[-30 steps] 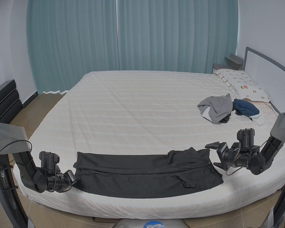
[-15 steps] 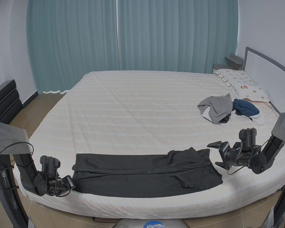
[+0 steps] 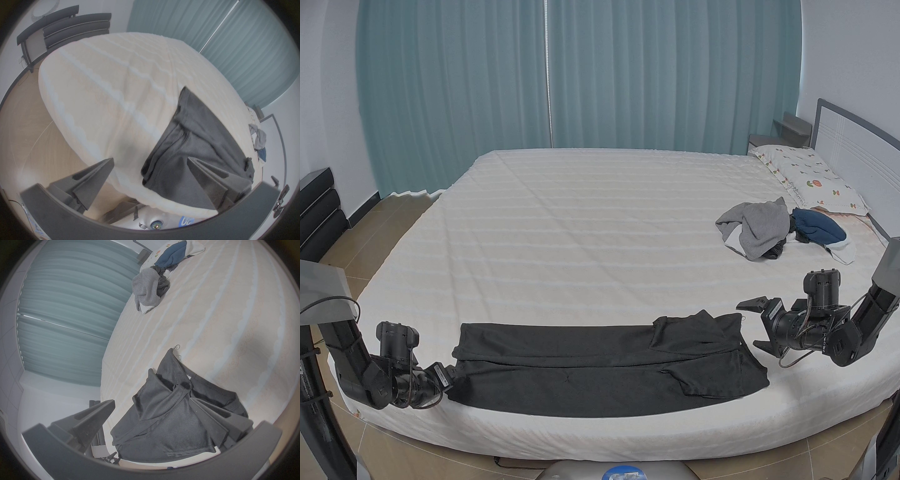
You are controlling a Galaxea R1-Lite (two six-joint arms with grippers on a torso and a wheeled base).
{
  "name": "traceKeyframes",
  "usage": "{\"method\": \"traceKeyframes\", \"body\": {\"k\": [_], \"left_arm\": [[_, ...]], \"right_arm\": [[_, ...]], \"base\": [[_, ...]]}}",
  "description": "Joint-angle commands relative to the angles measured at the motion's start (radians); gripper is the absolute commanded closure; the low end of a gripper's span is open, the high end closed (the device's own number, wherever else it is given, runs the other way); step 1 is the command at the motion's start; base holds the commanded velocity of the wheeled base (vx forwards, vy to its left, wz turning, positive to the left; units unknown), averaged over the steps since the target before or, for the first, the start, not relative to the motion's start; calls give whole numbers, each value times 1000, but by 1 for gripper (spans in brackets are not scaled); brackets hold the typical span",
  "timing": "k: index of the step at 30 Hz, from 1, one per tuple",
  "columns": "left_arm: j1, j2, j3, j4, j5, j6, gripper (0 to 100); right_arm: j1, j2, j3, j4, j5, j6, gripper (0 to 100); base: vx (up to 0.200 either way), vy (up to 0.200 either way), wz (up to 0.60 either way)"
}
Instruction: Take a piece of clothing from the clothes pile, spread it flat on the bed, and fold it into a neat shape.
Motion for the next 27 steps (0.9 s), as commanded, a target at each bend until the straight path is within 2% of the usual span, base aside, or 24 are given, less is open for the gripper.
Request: {"method": "traceKeyframes", "body": {"k": [1, 4, 8, 11, 14, 17, 27], "left_arm": [[30, -80, -77, 2, -34, -3, 0], [29, -72, -124, 11, -47, 0, 0], [19, -66, -213, 88, -67, 1, 0], [4, -66, -302, 202, -150, 4, 0], [-7, -45, -334, 228, -199, 47, 0], [-7, 6, -356, 222, -196, 123, 0], [-7, 127, -417, 205, -204, 158, 0]], "right_arm": [[-5, -4, 0, 0, 0, 0, 0], [-8, -2, 1, 0, 0, 0, 0], [-9, -2, 1, 0, 0, 0, 0], [-9, 4, 3, 0, 0, 0, 0], [-9, 6, 4, 0, 0, 0, 0], [-9, 7, 4, 0, 2, 0, 0], [-9, 12, 6, 0, 17, -2, 0]], "base": [[0, 0, 0], [0, 0, 0], [0, 0, 0], [0, 0, 0], [0, 0, 0], [0, 0, 0], [0, 0, 0]]}}
